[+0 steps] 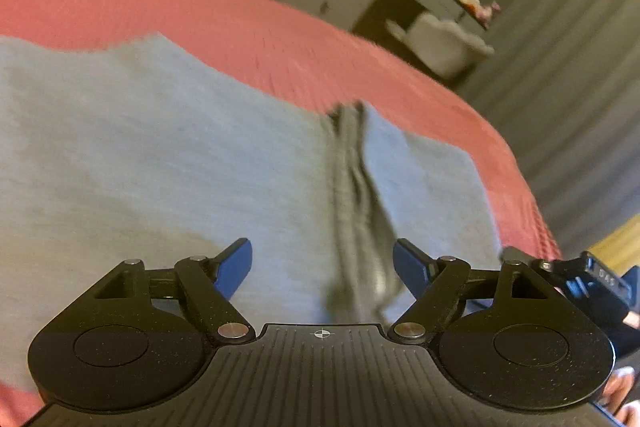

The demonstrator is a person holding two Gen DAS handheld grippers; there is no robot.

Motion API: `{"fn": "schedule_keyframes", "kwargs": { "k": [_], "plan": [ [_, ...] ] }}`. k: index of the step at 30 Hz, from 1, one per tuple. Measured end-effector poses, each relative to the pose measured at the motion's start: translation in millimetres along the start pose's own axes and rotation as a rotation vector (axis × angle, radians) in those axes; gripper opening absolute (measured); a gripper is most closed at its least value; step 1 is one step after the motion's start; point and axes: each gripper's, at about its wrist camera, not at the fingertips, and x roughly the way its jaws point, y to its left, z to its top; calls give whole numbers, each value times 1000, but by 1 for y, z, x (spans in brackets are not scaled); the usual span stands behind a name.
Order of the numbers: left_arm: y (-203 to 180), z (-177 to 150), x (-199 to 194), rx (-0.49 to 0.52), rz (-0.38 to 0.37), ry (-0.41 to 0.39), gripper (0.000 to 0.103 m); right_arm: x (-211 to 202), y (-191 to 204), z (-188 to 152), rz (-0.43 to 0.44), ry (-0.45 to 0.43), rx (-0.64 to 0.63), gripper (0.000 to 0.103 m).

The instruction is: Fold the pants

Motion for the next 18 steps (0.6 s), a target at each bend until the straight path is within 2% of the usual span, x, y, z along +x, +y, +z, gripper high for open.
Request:
{"fn": "schedule_keyframes", "kwargs": {
  "k": [4, 9, 11, 15, 16, 17, 18],
  "plan": [
    [-14, 8, 43, 5, 9, 84, 83, 5, -4, -6, 17, -6, -9, 73],
    [-28, 18, 70, -31, 20, 93, 88, 11, 3, -6, 51, 8, -24, 79],
    [-32, 21, 77, -48, -39, 103, 85, 14, -1, -5, 66, 7, -7, 81],
    [-32, 19, 94, -32, -24, 140, 79, 16, -7, -1, 95, 8, 30, 82],
    [-30, 22, 94, -52, -26, 144, 71, 17, -7, -1, 100, 8, 33, 82],
    [-27, 24, 95, -81, -27, 149, 49, 18, -7, -1, 101, 9, 34, 82],
    [-23, 27, 97, -114, -30, 164, 32, 19, -7, -1, 103, 12, 34, 83]
  ]
}}
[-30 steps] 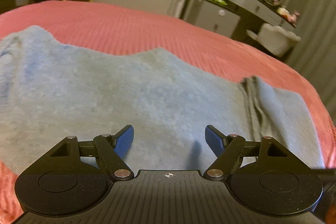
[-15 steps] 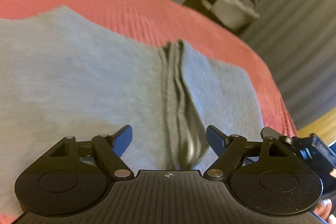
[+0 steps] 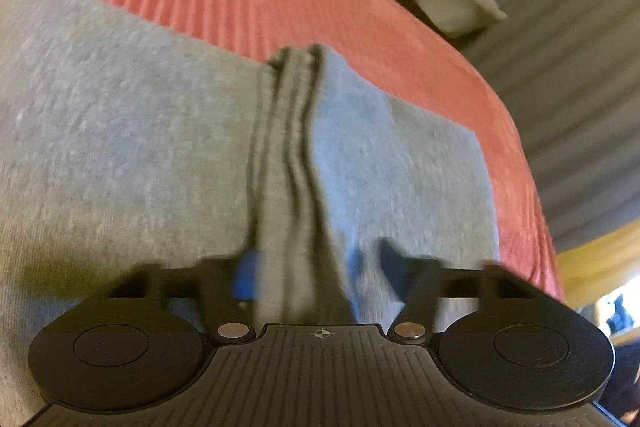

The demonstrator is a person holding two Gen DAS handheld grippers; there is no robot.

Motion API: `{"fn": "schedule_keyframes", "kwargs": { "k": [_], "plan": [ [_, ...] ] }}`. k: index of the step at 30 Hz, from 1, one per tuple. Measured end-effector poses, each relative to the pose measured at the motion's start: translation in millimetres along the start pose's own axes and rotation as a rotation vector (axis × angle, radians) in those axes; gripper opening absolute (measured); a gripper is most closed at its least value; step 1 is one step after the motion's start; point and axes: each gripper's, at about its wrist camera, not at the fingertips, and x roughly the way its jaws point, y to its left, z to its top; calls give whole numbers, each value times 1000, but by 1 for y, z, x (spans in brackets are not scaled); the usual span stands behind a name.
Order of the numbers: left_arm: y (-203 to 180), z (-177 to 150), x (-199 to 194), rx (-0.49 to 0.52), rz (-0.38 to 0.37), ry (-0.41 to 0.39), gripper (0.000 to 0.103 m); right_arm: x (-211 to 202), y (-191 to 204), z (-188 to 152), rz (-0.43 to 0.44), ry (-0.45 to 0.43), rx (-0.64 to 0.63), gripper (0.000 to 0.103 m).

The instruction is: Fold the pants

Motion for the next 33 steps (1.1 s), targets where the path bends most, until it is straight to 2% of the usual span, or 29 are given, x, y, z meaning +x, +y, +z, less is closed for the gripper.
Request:
{"fn": "schedule_keyframes", "kwargs": {
  "k": [1, 2, 8, 12, 18, 21, 24, 27, 28, 29, 31, 32, 33],
  "plan": [
    [5, 4, 2, -37, -6, 19, 20, 0, 0, 0, 3, 2, 0, 83],
    [8, 3, 0, -66, -21, 21, 19, 0, 0, -1, 6, 2, -1, 84],
    [-11, -3, -20, 22, -26, -40, 17, -1, 4, -1, 26, -23, -7, 84],
    [-9, 0, -42, 8, -50, -75, 17, -9, 6, -2, 30, -63, -5, 89],
    [7, 1, -70, 16, 10, -117, 17, -19, 8, 0, 21, -98, 0, 94],
    [26, -3, -86, 34, 73, -125, 17, -22, 6, 1, 0, -116, 7, 95],
    [40, -10, -92, 29, 110, -130, 19, -13, 3, 2, -21, -82, 21, 95],
    [49, -19, -92, 9, 112, -155, 32, -1, 12, -1, -70, -61, -47, 95],
    [50, -23, -90, 9, 120, -167, 40, 3, 18, -3, -97, -62, -92, 92],
    [50, -26, -89, 10, 118, -177, 43, 5, 24, -5, -116, -61, -130, 90],
    [54, -30, -84, 6, 96, -183, 50, 10, 34, -8, -143, -47, -188, 72],
    [55, -31, -82, 2, 98, -191, 50, 13, 37, -10, -164, -37, -209, 67],
    [55, -32, -82, 6, 100, -202, 50, 17, 39, -11, -189, -27, -224, 57]
  ]
}}
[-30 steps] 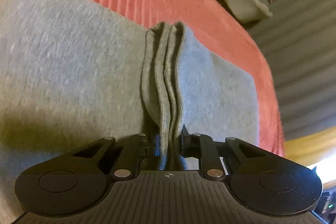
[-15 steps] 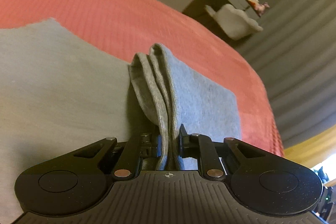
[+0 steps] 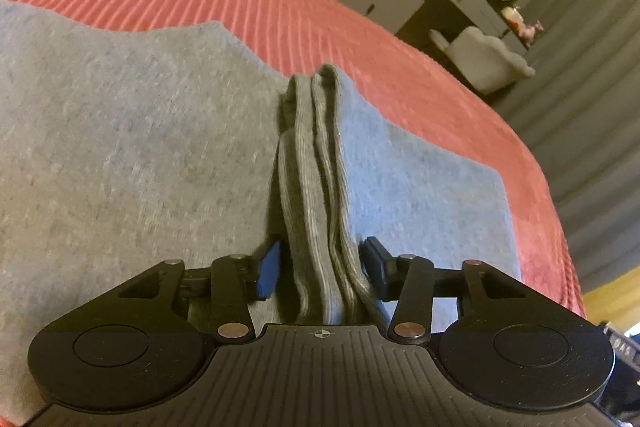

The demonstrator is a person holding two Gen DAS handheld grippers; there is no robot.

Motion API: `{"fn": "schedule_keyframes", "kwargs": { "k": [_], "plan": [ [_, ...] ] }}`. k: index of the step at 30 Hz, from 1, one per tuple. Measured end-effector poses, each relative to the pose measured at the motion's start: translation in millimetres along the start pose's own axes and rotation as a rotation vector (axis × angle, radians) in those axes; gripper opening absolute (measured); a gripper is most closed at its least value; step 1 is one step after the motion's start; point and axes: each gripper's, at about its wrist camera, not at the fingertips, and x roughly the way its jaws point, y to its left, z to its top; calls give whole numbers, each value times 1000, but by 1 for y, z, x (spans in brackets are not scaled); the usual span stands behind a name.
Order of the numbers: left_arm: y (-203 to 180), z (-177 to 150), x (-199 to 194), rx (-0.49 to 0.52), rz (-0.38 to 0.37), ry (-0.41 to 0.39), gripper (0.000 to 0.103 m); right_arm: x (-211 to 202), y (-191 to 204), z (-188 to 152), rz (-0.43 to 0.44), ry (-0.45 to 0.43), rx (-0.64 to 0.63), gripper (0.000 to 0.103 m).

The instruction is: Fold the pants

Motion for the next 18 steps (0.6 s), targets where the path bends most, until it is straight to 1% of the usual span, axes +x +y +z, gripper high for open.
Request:
{"fn": "schedule_keyframes", "kwargs": {
  "k": [1, 2, 4, 6, 8, 11, 13, 15, 17, 18],
  "plan": [
    [-2, 1, 1, 13, 2, -9, 50, 3, 4, 0, -29, 11, -10, 52],
    [-4, 2, 2, 32, 5, -17, 50, 5, 6, 1, -55, 18, -18, 50],
    [-4, 2, 3, 66, -2, -26, 50, 9, 11, 3, -101, 19, -30, 41],
    [-2, 1, 6, 96, -19, -37, 50, 16, 16, 5, -150, 18, -62, 40],
    [6, -2, 7, 91, -55, -47, 51, 31, 29, 14, -211, 4, -143, 40],
    [16, -2, 8, 70, -103, -44, 53, 61, 47, 32, -294, -9, -276, 40],
    [22, 0, 10, 55, -136, -41, 55, 86, 57, 49, -345, -16, -337, 40],
    [26, 0, 12, 58, -164, -42, 56, 108, 63, 64, -377, -24, -375, 40],
    [29, 1, 13, 71, -196, -43, 65, 120, 63, 72, -391, -45, -373, 40],
    [30, 2, 14, 73, -210, -42, 68, 122, 64, 72, -395, -56, -369, 40]
  ]
}}
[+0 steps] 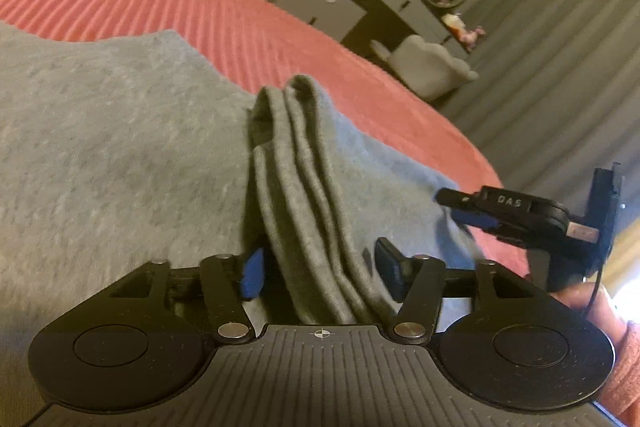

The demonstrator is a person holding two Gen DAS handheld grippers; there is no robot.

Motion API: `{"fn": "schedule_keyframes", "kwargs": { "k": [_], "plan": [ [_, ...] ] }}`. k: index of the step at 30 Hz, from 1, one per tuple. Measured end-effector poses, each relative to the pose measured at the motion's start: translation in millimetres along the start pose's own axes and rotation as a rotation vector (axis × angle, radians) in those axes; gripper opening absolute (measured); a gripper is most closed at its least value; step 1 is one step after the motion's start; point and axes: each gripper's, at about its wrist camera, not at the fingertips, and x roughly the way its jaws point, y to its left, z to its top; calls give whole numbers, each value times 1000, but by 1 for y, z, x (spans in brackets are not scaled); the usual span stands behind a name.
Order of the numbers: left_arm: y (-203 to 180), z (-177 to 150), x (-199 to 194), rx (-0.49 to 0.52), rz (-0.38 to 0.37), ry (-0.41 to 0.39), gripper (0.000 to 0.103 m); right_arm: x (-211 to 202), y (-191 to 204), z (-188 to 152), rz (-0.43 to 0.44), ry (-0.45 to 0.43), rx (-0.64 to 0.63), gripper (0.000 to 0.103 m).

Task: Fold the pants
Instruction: 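Hold the folded edge with the left gripper and press it flat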

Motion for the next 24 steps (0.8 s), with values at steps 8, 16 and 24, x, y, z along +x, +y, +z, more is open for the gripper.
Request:
{"fn": "schedule_keyframes", "kwargs": {
  "k": [8, 16, 24],
  "plan": [
    [13, 5, -2, -78, -75, 12, 74, -69, 1, -60, 22, 97, -30, 46],
    [19, 5, -11, -129, -104, 28, 69, -113, -32, -87, 38, 230, 163, 49],
    [20, 22, 4, -174, -84, 25, 71, -121, -20, -91, 78, 188, 102, 72]
  ]
}}
